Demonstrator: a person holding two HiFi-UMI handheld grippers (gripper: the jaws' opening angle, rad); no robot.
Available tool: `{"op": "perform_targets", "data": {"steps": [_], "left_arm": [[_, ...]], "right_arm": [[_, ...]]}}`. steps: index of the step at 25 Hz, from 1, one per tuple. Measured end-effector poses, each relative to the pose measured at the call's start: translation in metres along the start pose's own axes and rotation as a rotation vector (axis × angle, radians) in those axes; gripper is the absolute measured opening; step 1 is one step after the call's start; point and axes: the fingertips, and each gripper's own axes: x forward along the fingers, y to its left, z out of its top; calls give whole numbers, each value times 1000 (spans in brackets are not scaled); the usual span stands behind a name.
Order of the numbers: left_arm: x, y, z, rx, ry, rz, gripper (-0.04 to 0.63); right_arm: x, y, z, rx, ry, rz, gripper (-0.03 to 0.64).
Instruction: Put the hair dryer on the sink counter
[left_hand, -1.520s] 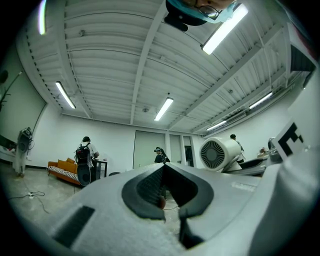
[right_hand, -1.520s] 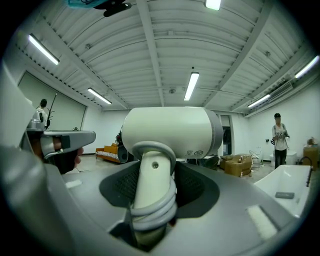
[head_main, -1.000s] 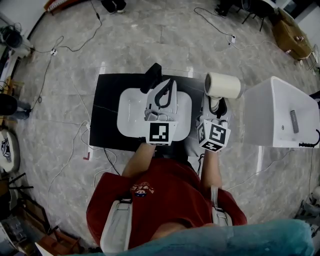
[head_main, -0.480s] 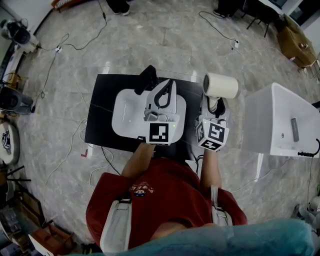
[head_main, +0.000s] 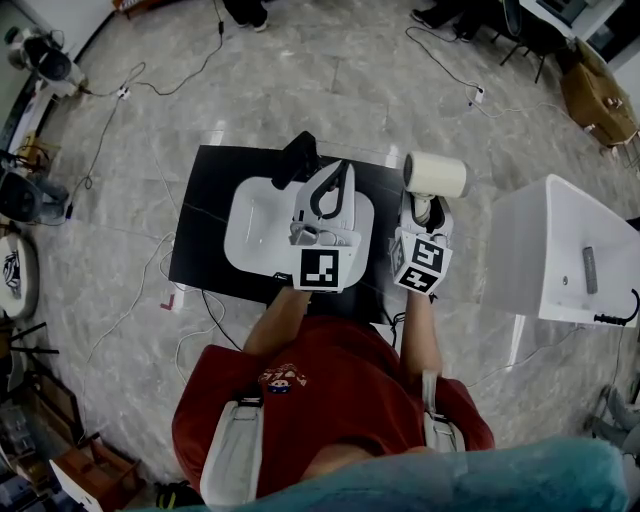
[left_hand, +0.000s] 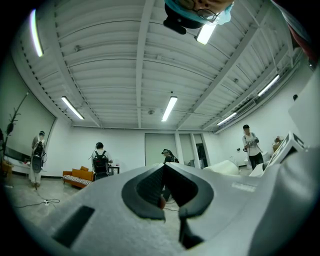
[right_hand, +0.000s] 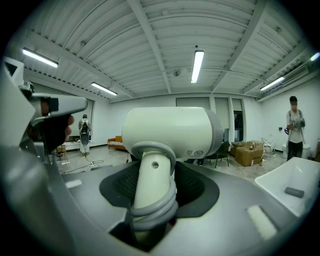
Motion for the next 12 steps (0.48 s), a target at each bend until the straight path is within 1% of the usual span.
{"op": "perform_targets", "data": {"steps": [6, 7, 10, 12], "left_arm": [[-2, 3, -2, -14, -2, 16, -3], [-2, 3, -2, -7, -2, 16, -3], [-3, 4, -1, 57, 7, -1, -3], [-3, 5, -1, 31, 3, 10, -3]], "right_arm": [[15, 0, -42, 0, 97, 2, 193], [17, 0, -50, 4, 117, 4, 193], [23, 1, -72, 30, 182, 11, 193], [28, 0, -87, 38, 224, 10, 193]]}}
